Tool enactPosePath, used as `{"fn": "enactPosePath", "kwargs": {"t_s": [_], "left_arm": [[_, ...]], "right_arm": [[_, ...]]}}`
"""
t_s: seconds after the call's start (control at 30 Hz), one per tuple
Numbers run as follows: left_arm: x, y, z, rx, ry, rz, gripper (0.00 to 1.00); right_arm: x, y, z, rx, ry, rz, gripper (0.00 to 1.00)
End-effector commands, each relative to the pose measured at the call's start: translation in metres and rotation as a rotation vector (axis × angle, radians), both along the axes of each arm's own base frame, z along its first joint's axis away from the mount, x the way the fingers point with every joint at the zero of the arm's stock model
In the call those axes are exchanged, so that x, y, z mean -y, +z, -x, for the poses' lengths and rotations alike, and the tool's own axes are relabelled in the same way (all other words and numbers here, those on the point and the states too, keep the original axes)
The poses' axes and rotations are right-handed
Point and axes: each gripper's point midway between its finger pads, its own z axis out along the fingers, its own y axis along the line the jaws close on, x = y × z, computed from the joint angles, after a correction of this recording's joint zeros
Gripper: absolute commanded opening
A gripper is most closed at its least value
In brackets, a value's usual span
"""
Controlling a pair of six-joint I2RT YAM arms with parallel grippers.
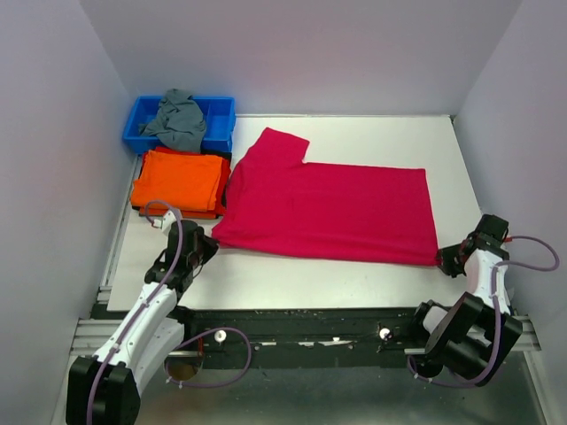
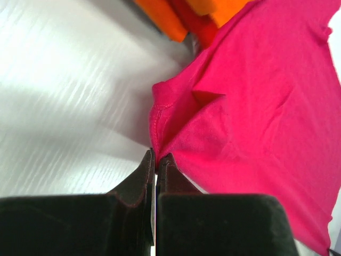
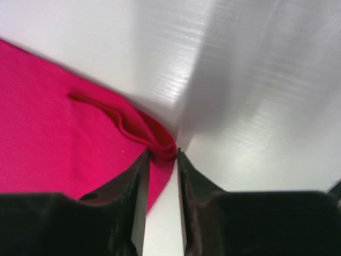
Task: Fold and stack the t-shirts
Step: Fold the flattened tshirt in 1/3 of the way
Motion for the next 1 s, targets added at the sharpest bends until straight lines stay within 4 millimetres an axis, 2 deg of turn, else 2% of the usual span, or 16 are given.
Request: {"fn": "enactPosePath", "kwargs": {"t_s": [0.0,0.03,0.1,0.13,0.17,0.3,0.43,0.5,0.53,0.67,0.7,0.77,0.8,0.97], "left_arm": [[-0.009,-0.021,0.017,-0.058,0.028,-0.032,0.13],[-0.009,-0.023,0.018,-0.059,0.024,-0.036,0.32],[-0.010,-0.021,0.016,-0.055,0.015,-0.050,0.60],[-0.011,-0.020,0.016,-0.058,0.011,-0.065,0.71],[-0.012,-0.015,0.013,-0.051,0.005,-0.084,0.76],[-0.012,0.032,-0.009,0.024,-0.047,-0.158,0.78],[0.007,0.075,-0.035,0.107,-0.166,-0.168,0.81],[0.019,0.093,-0.050,0.156,-0.217,-0.151,0.90],[0.024,0.099,-0.058,0.178,-0.230,-0.142,0.99],[0.045,0.116,-0.098,0.274,-0.260,-0.079,0.99],[0.048,0.122,-0.114,0.300,-0.248,-0.072,0.99],[0.054,0.125,-0.143,0.295,-0.245,-0.082,0.98],[0.057,0.119,-0.160,0.273,-0.251,-0.095,0.98],[0.069,0.126,-0.225,0.277,-0.253,-0.127,0.94]], "right_arm": [[0.011,0.005,0.008,-0.035,-0.021,0.058,0.54],[0.010,0.008,0.004,-0.013,0.007,0.060,0.57],[0.009,0.015,-0.004,0.039,0.040,0.074,0.57],[0.010,0.023,-0.011,0.087,0.074,0.100,0.57],[0.010,0.030,-0.016,0.129,0.111,0.124,0.57],[0.003,0.063,-0.048,0.321,0.273,0.189,0.57],[-0.012,0.085,-0.076,0.378,0.384,0.207,0.57],[-0.020,0.095,-0.090,0.370,0.418,0.238,0.57],[-0.026,0.103,-0.100,0.390,0.454,0.254,0.57],[-0.045,0.113,-0.129,0.424,0.517,0.268,0.55],[-0.051,0.115,-0.136,0.440,0.530,0.265,0.55],[-0.059,0.115,-0.146,0.458,0.549,0.256,0.55],[-0.062,0.115,-0.151,0.469,0.561,0.264,0.54],[-0.070,0.116,-0.165,0.498,0.568,0.260,0.54]]}}
